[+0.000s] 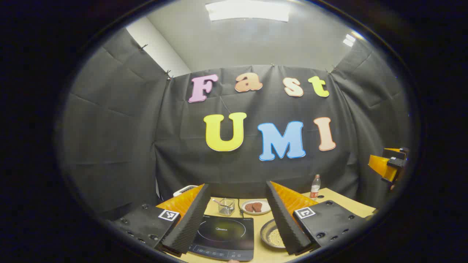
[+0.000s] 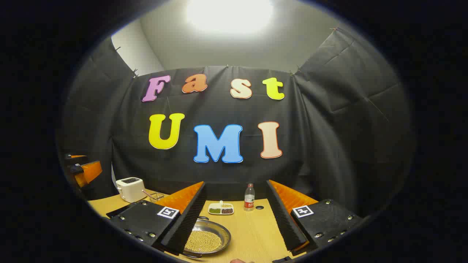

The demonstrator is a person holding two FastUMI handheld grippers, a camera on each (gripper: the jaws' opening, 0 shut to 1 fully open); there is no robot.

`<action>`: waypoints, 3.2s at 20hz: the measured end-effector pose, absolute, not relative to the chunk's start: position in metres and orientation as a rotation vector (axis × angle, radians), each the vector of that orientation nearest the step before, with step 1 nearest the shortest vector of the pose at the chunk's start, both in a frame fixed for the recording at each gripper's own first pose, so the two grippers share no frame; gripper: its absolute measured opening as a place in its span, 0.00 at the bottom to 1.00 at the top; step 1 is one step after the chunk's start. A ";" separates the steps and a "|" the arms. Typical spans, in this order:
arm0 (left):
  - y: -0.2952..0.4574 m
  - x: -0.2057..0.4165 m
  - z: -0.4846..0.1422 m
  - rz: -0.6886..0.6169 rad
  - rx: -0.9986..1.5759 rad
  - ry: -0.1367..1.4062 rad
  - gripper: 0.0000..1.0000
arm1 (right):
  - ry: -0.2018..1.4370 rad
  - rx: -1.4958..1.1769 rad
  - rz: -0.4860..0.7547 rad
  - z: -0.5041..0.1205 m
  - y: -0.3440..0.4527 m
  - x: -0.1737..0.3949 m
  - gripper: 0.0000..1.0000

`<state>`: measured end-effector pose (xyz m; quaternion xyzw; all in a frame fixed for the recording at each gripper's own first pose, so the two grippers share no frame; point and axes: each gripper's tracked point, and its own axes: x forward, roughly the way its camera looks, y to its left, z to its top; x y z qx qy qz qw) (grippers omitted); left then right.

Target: First push the handle of the pot to place it horizontally, then grasp the pot with both hands and set it on the induction cooktop.

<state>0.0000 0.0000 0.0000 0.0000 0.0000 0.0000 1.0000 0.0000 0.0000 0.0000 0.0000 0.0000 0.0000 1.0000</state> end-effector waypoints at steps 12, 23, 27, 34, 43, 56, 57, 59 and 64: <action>-0.006 -0.001 -0.002 -0.006 0.000 -0.003 0.99 | 0.012 -0.012 -0.020 -0.004 -0.015 -0.005 0.97; -0.003 0.014 -0.001 0.002 0.026 -0.006 0.99 | 0.038 -0.024 -0.005 -0.012 -0.013 0.011 0.89; -0.004 0.023 -0.002 0.009 0.032 -0.005 0.99 | 0.066 -0.019 0.006 -0.016 -0.014 0.021 0.60; -0.014 0.028 0.008 0.023 0.052 -0.024 1.00 | 0.093 -0.015 0.050 -0.027 -0.010 0.034 0.23; -0.019 0.013 0.003 0.099 0.077 -0.009 0.96 | 0.119 0.013 0.214 -0.047 0.013 0.045 0.01; 0.039 0.018 -0.009 0.219 0.064 0.010 1.00 | 0.445 0.022 0.550 -0.145 0.126 0.031 0.01; 0.046 0.021 -0.011 0.225 0.058 0.014 1.00 | 0.472 0.012 0.569 -0.154 0.133 0.028 0.01; 0.057 0.025 -0.016 0.235 0.048 0.018 1.00 | 0.531 -0.008 0.610 -0.173 0.147 0.021 0.01; 0.090 0.038 -0.025 0.260 0.036 0.027 1.00 | 0.684 -0.043 0.708 -0.220 0.184 -0.001 0.01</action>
